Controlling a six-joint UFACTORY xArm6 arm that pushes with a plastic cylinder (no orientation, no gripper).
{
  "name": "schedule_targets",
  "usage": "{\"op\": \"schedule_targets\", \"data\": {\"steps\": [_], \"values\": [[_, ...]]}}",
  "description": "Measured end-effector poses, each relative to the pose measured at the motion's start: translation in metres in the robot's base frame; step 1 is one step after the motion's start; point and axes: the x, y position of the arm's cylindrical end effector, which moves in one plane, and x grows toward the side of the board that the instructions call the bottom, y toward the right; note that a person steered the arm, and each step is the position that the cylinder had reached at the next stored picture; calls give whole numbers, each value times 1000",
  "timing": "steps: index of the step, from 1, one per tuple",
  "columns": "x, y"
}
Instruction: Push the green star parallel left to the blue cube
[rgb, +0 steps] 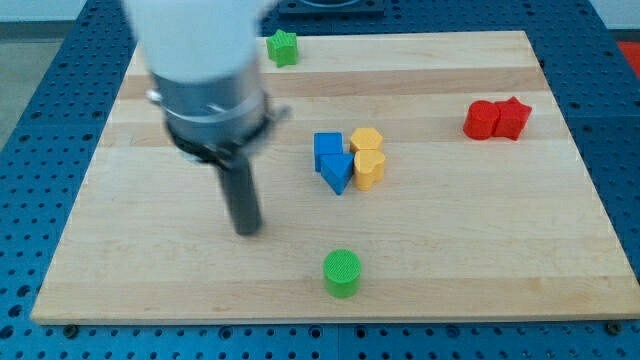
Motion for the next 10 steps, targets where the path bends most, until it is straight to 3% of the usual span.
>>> {"op": "schedule_targets", "data": {"steps": [1, 2, 4, 6, 8, 10], "values": [[-79, -74], [-173, -91], [-268, -80], [-309, -30], [-312, 55], [-293, 76]]}}
